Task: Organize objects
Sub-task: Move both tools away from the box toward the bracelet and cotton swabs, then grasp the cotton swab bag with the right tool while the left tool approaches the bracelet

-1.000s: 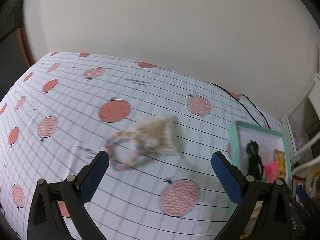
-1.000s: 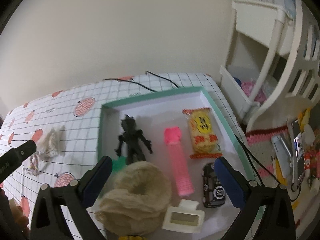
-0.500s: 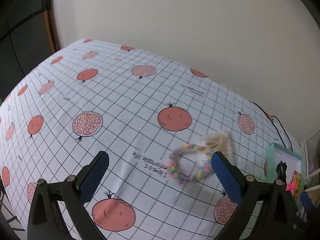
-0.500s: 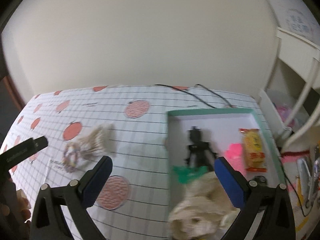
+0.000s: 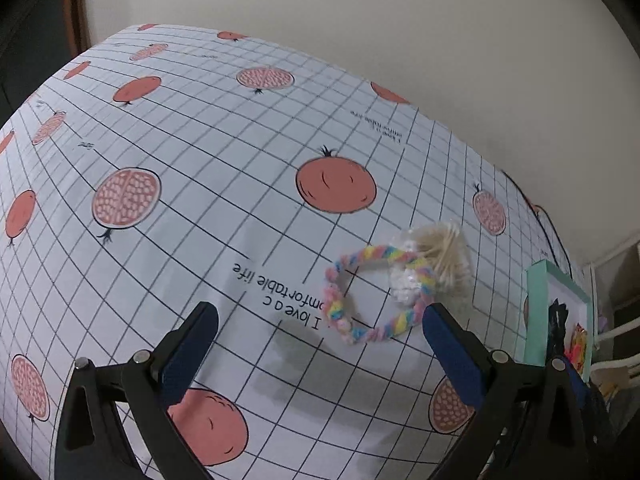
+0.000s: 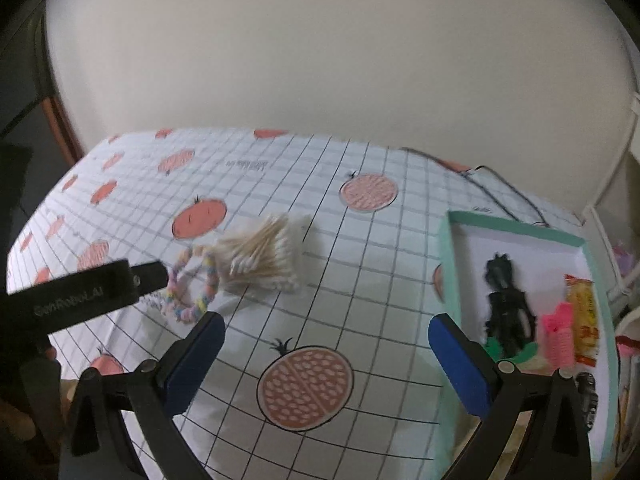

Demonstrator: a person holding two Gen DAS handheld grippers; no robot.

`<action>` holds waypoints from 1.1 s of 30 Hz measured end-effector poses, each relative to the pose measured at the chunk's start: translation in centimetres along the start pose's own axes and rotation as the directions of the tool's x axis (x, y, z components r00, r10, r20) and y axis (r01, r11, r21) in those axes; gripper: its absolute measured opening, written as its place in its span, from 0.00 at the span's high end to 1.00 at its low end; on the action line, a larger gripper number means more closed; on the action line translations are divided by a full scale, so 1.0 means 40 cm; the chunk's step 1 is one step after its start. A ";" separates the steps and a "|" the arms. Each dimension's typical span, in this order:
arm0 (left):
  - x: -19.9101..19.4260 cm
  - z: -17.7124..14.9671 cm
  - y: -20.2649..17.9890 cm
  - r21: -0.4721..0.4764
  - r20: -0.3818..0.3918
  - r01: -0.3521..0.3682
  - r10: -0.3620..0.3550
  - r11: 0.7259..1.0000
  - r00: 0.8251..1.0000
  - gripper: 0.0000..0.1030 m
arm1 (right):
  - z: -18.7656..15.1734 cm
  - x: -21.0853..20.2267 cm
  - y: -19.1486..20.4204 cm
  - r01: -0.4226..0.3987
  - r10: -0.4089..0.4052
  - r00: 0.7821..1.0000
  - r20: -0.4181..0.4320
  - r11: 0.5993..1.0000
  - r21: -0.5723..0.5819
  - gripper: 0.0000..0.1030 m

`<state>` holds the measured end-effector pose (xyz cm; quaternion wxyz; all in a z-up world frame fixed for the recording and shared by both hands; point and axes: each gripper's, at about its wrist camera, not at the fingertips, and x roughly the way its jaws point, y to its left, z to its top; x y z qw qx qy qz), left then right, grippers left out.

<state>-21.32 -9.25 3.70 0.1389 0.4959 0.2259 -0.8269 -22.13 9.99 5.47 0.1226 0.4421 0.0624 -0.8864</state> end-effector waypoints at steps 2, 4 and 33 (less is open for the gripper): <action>0.016 -0.006 -0.001 0.003 -0.012 -0.012 0.012 1.000 1.000 0.01 | -0.004 0.018 0.007 -0.010 0.010 1.000 -0.013 1.000 -0.013 0.00; 0.024 -0.009 0.002 0.004 -0.021 -0.016 0.016 1.000 1.000 0.01 | -0.006 0.031 0.009 -0.002 0.001 1.000 -0.021 1.000 -0.023 0.00; 0.066 -0.022 0.002 0.070 0.004 -0.221 0.221 0.973 0.975 0.27 | 0.022 0.086 -0.015 -0.011 0.010 0.999 -0.052 1.000 -0.016 0.00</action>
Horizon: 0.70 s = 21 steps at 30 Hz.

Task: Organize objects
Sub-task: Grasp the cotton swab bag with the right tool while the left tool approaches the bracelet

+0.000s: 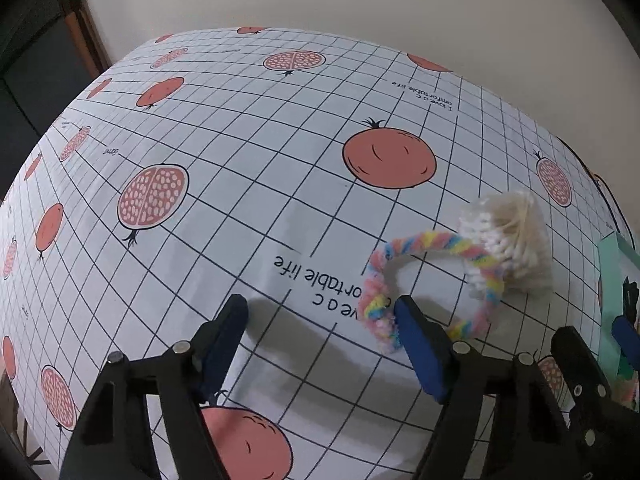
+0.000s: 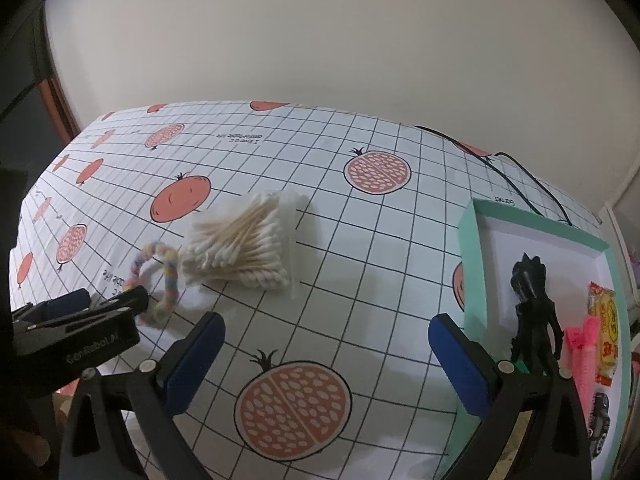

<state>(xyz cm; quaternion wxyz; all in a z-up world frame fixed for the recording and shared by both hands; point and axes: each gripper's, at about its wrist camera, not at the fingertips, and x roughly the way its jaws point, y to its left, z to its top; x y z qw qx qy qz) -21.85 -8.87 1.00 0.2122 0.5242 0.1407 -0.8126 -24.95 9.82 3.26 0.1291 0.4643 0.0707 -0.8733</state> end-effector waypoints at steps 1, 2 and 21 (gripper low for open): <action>-0.001 -0.001 0.001 -0.003 0.001 -0.001 0.001 1.000 1.000 0.29 | 0.004 0.002 0.002 -0.005 0.005 1.000 0.000 1.000 0.000 0.00; -0.004 -0.004 0.003 -0.006 0.003 -0.004 0.004 1.000 1.000 0.30 | 0.007 0.005 0.007 -0.009 0.009 1.000 0.000 1.000 -0.001 0.00; -0.006 0.013 0.054 -0.066 -0.015 -0.067 0.066 0.996 0.998 0.44 | 0.054 0.067 0.100 -0.106 0.105 0.994 -0.026 0.993 -0.053 0.00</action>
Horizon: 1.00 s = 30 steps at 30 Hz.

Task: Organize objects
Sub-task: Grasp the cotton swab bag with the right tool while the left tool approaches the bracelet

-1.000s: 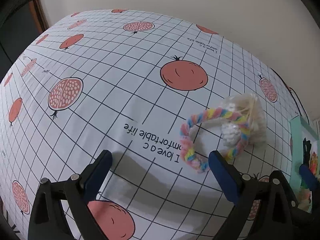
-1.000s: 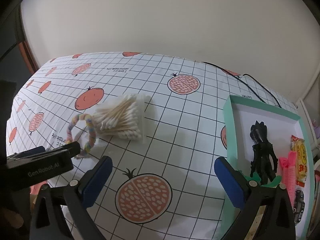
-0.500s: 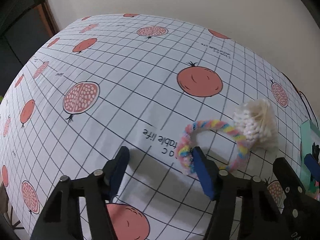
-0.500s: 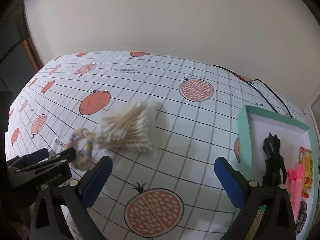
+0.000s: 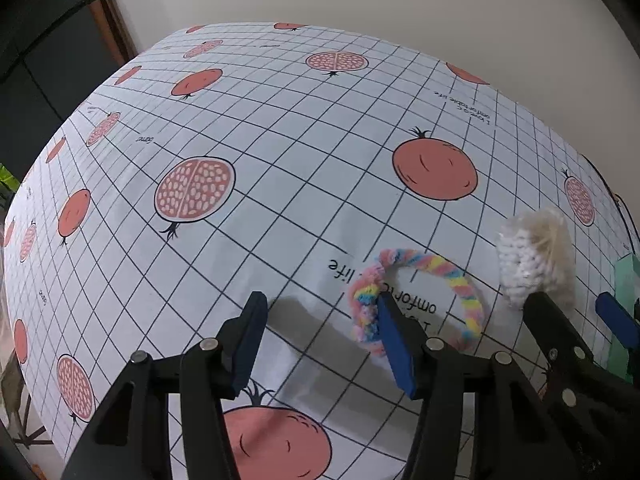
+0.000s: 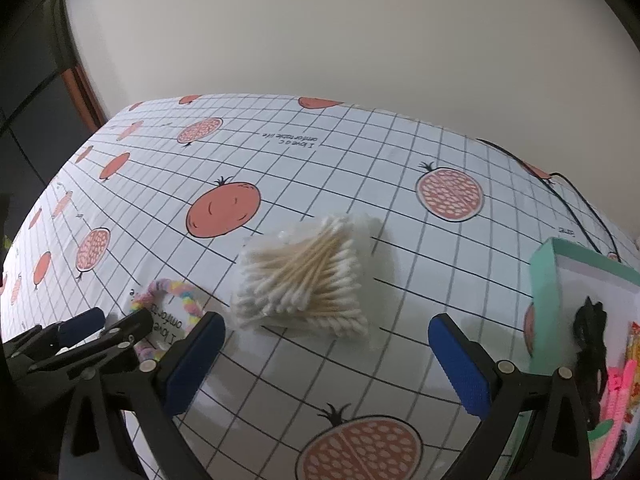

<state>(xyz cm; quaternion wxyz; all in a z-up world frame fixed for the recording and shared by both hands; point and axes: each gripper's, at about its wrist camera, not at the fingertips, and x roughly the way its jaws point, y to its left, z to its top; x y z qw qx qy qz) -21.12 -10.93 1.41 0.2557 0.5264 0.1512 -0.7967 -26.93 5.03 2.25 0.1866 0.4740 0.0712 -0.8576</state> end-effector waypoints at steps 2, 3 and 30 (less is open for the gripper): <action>0.000 -0.001 0.003 -0.007 -0.002 0.001 -0.001 1.000 1.000 0.44 | 0.004 0.010 0.006 -0.001 0.001 1.000 -0.004 1.000 0.001 0.00; -0.003 -0.004 0.003 -0.010 -0.003 0.004 -0.004 1.000 1.000 0.44 | 0.007 0.014 0.006 -0.002 0.002 1.000 -0.006 1.000 0.001 0.00; 0.001 -0.010 0.016 -0.047 -0.007 0.006 -0.006 0.999 1.000 0.30 | 0.018 0.059 0.015 -0.016 0.017 0.999 -0.032 1.000 0.019 0.24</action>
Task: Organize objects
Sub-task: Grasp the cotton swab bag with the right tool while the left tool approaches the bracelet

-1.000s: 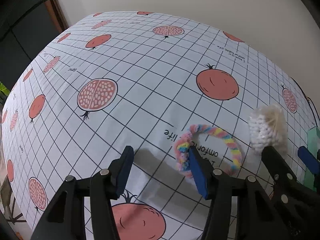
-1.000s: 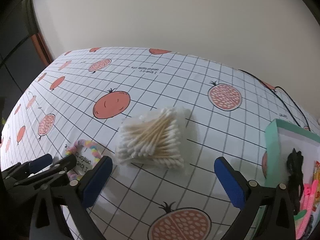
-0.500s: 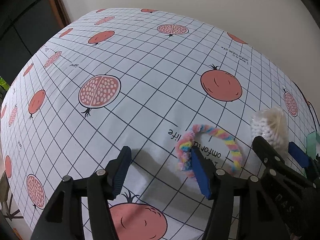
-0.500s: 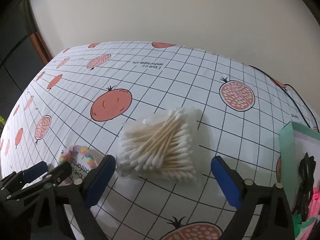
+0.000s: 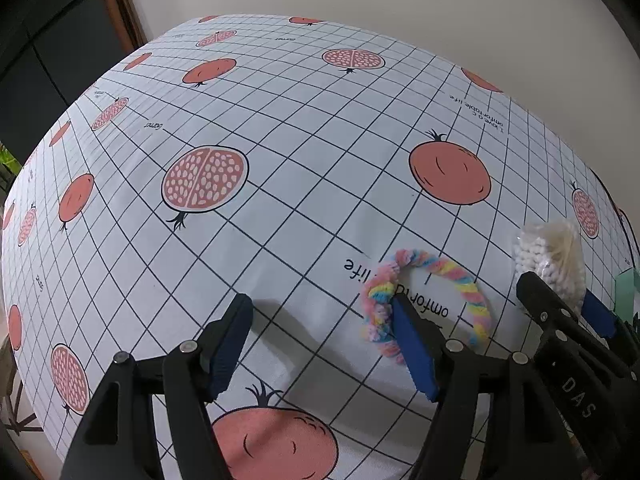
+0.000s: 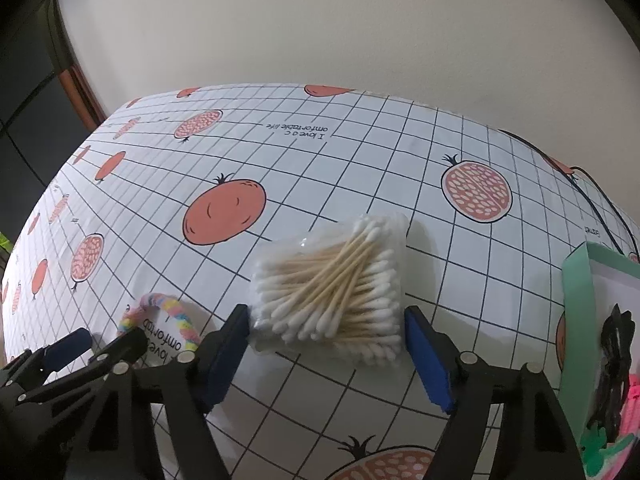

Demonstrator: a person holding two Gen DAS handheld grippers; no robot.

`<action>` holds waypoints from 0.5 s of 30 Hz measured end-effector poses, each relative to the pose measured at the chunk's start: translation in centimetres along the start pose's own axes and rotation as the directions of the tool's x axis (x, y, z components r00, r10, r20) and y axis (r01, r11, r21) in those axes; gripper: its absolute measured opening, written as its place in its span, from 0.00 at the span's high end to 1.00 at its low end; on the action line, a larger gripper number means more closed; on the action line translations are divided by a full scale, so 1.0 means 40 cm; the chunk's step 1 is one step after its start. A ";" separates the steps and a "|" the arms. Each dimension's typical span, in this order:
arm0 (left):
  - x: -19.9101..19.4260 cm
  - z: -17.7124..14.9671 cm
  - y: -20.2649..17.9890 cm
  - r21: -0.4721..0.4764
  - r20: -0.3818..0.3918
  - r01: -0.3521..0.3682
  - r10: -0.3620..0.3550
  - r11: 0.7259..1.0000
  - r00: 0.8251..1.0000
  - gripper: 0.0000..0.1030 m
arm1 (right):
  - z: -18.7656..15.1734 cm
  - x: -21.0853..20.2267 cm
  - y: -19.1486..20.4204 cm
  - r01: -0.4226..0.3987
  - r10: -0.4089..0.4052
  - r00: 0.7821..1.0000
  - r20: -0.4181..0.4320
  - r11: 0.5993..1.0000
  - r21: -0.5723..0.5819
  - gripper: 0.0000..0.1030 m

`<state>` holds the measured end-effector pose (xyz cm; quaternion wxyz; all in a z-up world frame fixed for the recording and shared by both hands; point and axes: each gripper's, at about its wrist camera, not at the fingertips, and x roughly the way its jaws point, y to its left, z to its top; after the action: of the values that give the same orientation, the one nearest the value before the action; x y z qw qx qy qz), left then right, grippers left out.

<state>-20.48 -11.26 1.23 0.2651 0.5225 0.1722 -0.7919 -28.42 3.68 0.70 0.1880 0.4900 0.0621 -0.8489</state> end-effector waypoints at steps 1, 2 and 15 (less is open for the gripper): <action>0.000 0.000 0.001 0.001 0.001 0.001 -0.001 1.000 1.000 0.30 | -0.001 -0.002 -0.001 0.000 0.000 1.000 0.000 1.000 0.003 0.25; 0.000 0.000 0.000 0.002 0.001 0.001 -0.001 1.000 1.000 0.30 | -0.003 -0.005 -0.003 0.001 -0.001 1.000 0.004 1.000 0.008 0.26; -0.006 0.002 -0.009 0.017 0.010 0.017 -0.017 1.000 1.000 0.49 | -0.022 -0.025 -0.012 -0.016 0.016 1.000 -0.003 0.999 0.030 0.28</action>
<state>-20.68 -10.95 1.46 0.2550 0.5191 0.1686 -0.7982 -27.46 4.63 1.06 0.1873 0.4947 0.0461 -0.8474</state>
